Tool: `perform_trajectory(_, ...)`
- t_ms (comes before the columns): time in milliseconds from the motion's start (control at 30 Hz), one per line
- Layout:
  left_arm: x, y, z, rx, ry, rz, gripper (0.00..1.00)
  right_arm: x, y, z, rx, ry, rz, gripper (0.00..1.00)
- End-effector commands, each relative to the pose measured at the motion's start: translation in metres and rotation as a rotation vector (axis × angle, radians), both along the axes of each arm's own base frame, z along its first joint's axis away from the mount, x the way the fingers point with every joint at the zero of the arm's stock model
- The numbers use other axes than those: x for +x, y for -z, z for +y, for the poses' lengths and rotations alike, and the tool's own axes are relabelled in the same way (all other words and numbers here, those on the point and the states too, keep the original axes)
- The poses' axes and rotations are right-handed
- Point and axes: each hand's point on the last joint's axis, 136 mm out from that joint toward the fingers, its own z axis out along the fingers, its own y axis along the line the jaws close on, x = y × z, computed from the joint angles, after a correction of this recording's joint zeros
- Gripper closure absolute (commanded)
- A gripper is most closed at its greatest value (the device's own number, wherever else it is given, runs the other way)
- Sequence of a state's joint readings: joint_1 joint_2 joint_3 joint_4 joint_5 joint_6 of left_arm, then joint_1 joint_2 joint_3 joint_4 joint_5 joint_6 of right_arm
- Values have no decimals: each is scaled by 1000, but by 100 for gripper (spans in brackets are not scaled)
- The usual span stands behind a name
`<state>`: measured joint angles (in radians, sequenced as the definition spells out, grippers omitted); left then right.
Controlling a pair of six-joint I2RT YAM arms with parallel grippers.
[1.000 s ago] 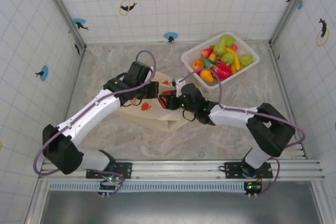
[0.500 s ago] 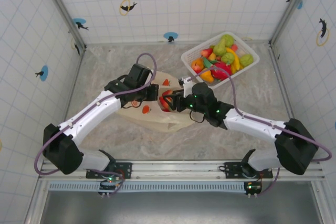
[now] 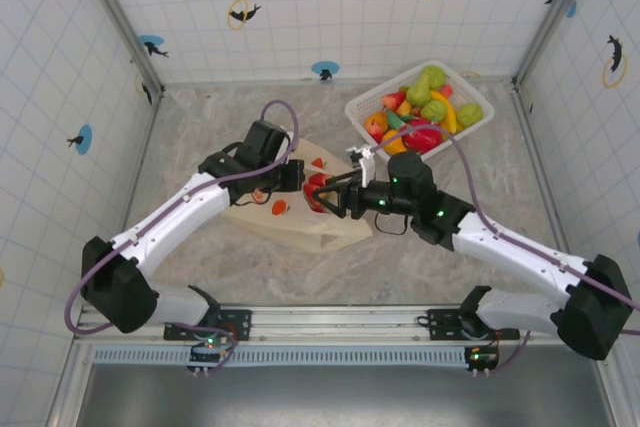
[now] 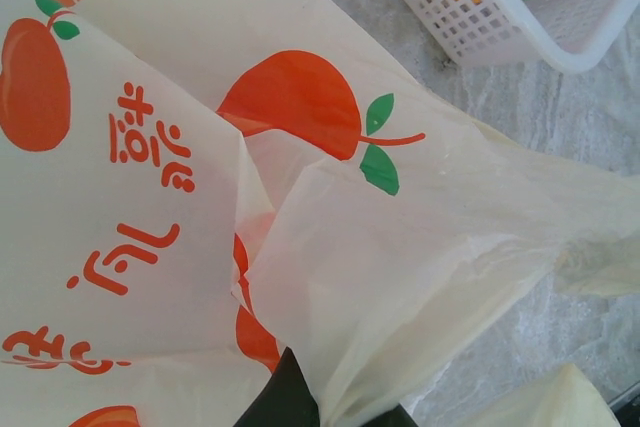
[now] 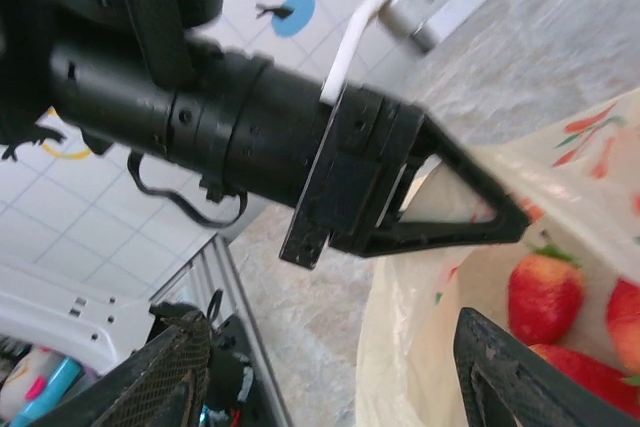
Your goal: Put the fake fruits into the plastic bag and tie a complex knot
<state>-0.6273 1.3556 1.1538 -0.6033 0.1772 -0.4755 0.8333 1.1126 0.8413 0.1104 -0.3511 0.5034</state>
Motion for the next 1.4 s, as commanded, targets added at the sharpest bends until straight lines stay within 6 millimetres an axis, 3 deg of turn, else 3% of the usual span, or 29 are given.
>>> perform_trajectory(0,1,-34,-4,-68,18,-63,100,19,-30,-39,-9,152,-69,31)
perform_trajectory(167,-2,-49,-7,-101,35,-82,100,48,-19,-99,-58,334,-38,28)
perform_trajectory(267,-3,-49,-6,-102,38,-80,100,57,-3,-124,-95,382,6,27)
perform_trajectory(333,0,-65,-9,-123,39,-111,100,61,6,-138,-107,406,27,27)
perform_trajectory(467,2,-71,-12,-136,47,-119,100,68,21,-162,-104,466,50,27)
perform_trajectory(733,7,-79,-20,-156,64,-131,100,74,50,-186,-119,509,99,27)
perform_trajectory(967,13,-77,-19,-139,51,-136,100,95,78,-211,-249,623,163,27)
perform_trajectory(1167,15,-69,-15,-99,37,-131,100,128,81,-225,-352,717,184,27)
perform_trajectory(1367,14,-62,-11,-73,34,-124,100,176,88,-235,-549,764,152,22)
